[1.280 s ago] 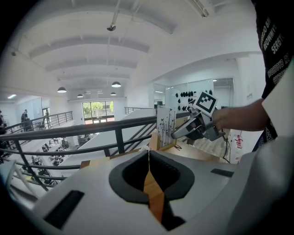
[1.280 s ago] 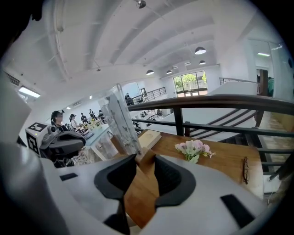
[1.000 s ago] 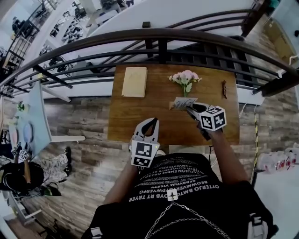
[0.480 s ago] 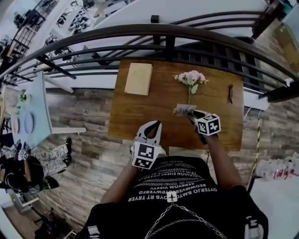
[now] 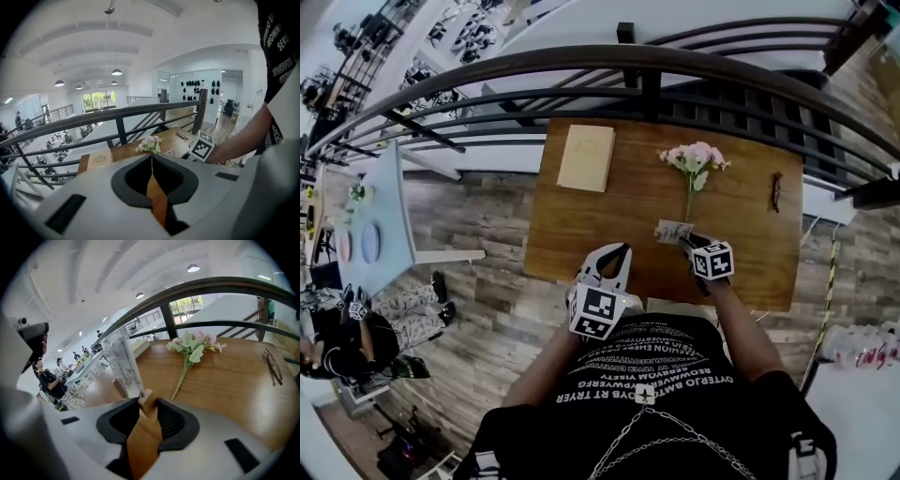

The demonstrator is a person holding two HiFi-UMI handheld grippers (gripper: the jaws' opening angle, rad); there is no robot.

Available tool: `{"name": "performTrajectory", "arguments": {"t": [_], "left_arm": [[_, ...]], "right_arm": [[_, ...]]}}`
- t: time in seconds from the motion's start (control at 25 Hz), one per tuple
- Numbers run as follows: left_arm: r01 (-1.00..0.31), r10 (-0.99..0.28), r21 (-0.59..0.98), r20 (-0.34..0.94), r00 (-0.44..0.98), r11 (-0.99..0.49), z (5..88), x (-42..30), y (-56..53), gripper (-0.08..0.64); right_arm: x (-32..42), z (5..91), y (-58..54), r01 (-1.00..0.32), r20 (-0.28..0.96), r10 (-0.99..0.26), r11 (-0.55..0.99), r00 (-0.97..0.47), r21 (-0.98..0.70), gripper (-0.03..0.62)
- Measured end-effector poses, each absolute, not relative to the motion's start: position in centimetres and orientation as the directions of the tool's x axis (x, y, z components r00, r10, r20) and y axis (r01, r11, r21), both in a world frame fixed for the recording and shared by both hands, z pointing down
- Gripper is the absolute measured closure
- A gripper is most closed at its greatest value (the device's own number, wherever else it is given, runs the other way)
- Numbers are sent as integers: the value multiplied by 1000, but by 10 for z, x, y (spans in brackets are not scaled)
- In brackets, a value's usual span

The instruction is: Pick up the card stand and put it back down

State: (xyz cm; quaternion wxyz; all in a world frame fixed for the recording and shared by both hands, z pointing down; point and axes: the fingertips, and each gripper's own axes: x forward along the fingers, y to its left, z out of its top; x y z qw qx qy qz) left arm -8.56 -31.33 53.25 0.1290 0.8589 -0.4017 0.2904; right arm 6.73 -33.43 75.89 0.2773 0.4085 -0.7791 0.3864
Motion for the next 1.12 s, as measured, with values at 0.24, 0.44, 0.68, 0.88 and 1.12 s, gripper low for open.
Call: {"name": "performTrajectory", "arguments": {"t": [0.24,0.44,0.68,0.88,1.12], "left_arm": [[-787,-636,-25,604,480,-617,531,-91,-322,531],[-808,-645,-24,616,452,-589,534,-104,-316,531],[-825,-671,-33,601,435,-565,523,-125,-311,531],[-835,-694,-37,577,431,-549,515,-144,-305,531],[-851,-745,-49,512,429,-523,490,-164,-308,531]], "right_arm": [[65,789,-329,-853,769,-387,347,-509,-390,460],[55,803,-324,-842,781,-358,392,-511,-371,462],[48,798,-325,-843,775,-393,433,-494,-318,454],[60,773,-320,-863,749,-460,408,-477,-299,403],[90,720,-303,-921,734,-576,347,-359,-178,512]]}}
